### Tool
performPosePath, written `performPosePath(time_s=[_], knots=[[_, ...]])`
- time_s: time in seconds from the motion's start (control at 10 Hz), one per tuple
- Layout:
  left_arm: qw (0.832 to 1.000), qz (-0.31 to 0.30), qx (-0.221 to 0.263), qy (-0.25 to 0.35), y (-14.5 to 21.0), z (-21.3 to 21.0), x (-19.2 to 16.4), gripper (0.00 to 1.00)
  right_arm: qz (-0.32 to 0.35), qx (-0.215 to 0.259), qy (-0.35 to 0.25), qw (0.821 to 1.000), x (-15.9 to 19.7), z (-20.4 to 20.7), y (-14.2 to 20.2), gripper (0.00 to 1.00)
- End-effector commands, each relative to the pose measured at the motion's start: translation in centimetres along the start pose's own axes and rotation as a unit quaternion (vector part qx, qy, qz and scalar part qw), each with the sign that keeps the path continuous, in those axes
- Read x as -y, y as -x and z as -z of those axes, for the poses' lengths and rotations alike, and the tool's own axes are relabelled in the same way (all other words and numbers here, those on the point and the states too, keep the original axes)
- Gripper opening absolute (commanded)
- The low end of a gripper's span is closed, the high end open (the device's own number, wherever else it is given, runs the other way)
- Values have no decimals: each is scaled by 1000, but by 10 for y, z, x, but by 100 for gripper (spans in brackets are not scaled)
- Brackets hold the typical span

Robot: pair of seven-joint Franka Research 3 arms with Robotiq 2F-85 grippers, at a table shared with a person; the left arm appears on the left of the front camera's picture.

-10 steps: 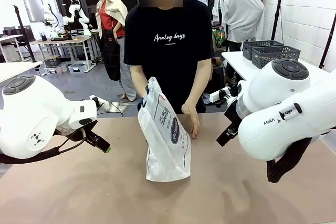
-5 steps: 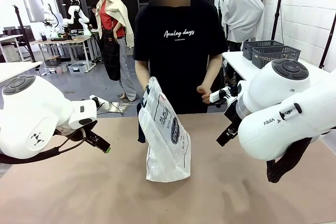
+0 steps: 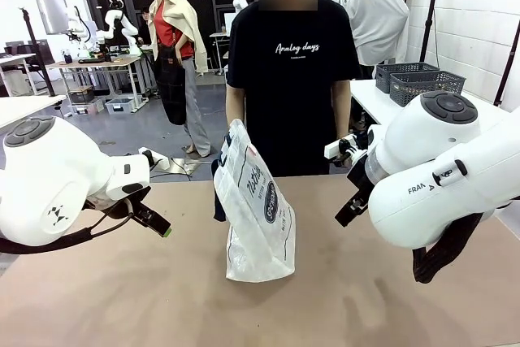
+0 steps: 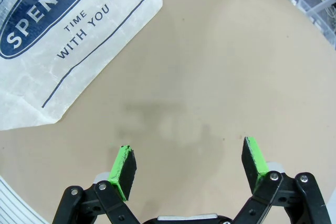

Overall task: Transfer purchased items from the store into the shopping bag.
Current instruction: Open the Reusable shopping bag in the center of the table.

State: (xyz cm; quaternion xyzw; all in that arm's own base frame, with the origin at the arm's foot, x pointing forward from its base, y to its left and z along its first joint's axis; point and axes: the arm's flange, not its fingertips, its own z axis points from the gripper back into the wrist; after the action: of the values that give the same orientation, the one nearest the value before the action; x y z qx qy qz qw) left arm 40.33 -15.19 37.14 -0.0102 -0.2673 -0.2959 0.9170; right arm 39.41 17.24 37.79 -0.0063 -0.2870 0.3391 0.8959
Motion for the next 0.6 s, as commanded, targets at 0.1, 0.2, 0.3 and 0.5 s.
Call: performPosePath(time_s=[0.1,0.2,0.3,0.5], knots=[[1000,-1,0,0,0,0,-1,100,-2,1,-1,1000,1,-1,0,100],[1000,-1,0,0,0,0,-1,100,-2,1,-1,1000,1,-1,0,100],[1000,-1,0,0,0,0,-1,100,-2,1,-1,1000,1,-1,0,100],[1000,-1,0,0,0,0,-1,100,-2,1,-1,1000,1,-1,0,100]])
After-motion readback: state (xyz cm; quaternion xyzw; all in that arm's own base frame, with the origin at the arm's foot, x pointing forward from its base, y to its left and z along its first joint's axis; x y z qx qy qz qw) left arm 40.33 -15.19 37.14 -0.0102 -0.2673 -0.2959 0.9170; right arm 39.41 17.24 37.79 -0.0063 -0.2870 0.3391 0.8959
